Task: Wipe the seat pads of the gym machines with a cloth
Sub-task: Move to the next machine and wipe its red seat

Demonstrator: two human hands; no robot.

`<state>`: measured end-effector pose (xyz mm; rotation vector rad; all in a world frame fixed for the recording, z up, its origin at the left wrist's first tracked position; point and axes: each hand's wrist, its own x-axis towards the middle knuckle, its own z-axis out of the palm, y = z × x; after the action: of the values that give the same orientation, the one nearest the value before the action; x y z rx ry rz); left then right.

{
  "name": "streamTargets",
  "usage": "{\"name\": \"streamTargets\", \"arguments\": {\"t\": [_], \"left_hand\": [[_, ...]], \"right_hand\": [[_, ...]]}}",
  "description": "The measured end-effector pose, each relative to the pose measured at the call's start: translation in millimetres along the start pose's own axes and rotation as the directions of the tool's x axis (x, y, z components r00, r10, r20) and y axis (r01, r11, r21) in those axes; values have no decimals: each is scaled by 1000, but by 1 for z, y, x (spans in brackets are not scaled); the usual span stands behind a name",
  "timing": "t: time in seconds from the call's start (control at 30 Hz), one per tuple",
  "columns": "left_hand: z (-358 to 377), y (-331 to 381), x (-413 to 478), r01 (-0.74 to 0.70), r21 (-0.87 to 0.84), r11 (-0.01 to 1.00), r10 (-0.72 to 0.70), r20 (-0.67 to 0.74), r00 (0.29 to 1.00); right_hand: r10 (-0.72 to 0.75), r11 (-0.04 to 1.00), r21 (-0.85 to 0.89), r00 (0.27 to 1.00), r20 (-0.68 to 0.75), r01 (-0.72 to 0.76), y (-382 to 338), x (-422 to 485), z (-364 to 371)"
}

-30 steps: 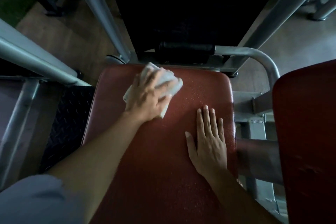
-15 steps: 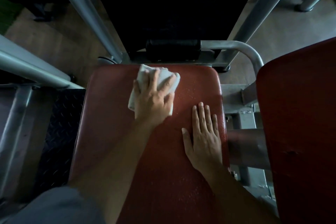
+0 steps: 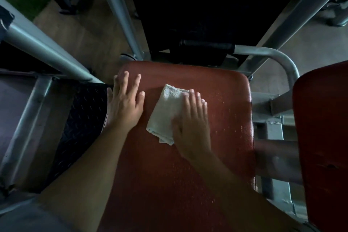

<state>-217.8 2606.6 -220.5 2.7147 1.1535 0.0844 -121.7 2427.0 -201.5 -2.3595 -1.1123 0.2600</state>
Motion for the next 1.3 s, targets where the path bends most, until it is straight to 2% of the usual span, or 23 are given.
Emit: {"name": "streamTargets", "arguments": {"t": [0.07,0.2,0.37,0.47,0.53,0.6,0.7,0.8,0.87,0.9,0.97,1.03,1.07,1.1,1.13,1.17,1.23,1.3], "left_hand": [[4,-8,-2,-38,12,999,37,50,998],[7,-5,-6,-28,27,999,28,19,999],[7,-6,-6,-19,32,999,18,26,999],[5,-3,-5,-6,38,999,4,40,999],[5,-2,-5,13,29,999,-15,47,999],[5,-3,-5,24,24,999,-25,52,998],[6,-4,-6,-7,23,1000,7,23,1000],[7,-5,-8,-21,14,1000,21,4,1000],[6,-5,-8,-15,3,1000,15,-1,1000],[6,-5,-7,-8,1,1000,8,-1,1000],[7,-5,-7,7,16,1000,-7,8,1000],[8,-4,-6,7,27,1000,-7,6,1000],[8,-4,-5,6,24,1000,-6,4,1000],[8,-4,-5,6,20,1000,-6,6,1000],[8,-4,-6,7,21,1000,-7,9,1000],[8,-5,-6,7,24,1000,-8,11,1000],[8,-6,-6,3,29,1000,-4,11,1000],[8,-6,-6,4,24,1000,-4,13,1000]], "right_hand": [[-16,1000,-13,1000,4,16,-13,9,13],[-18,993,-117,1000,-3,17,-10,16,25],[-140,971,-193,990,14,140,22,55,11],[-62,977,-208,998,-33,54,41,88,-2],[39,978,-206,999,-25,-43,29,95,0],[74,968,-236,997,-27,-79,11,89,7],[-60,975,-214,998,-31,52,-1,61,14],[-210,952,-219,977,48,215,10,44,13],[-228,936,-258,971,65,237,25,56,4],[-188,937,-296,982,29,188,35,67,-1],[20,947,-317,995,-95,-49,57,95,-12],[247,921,-265,954,-172,-286,69,114,-20],[283,907,-269,942,-178,-323,68,116,-19],[248,912,-291,954,-169,-289,64,111,-16],[148,934,-305,978,-145,-186,55,101,-14],[12,956,-290,995,-103,-41,47,88,-10],[-206,956,-214,979,-12,199,41,58,-5],[-247,948,-205,969,17,245,53,50,-10]]}}
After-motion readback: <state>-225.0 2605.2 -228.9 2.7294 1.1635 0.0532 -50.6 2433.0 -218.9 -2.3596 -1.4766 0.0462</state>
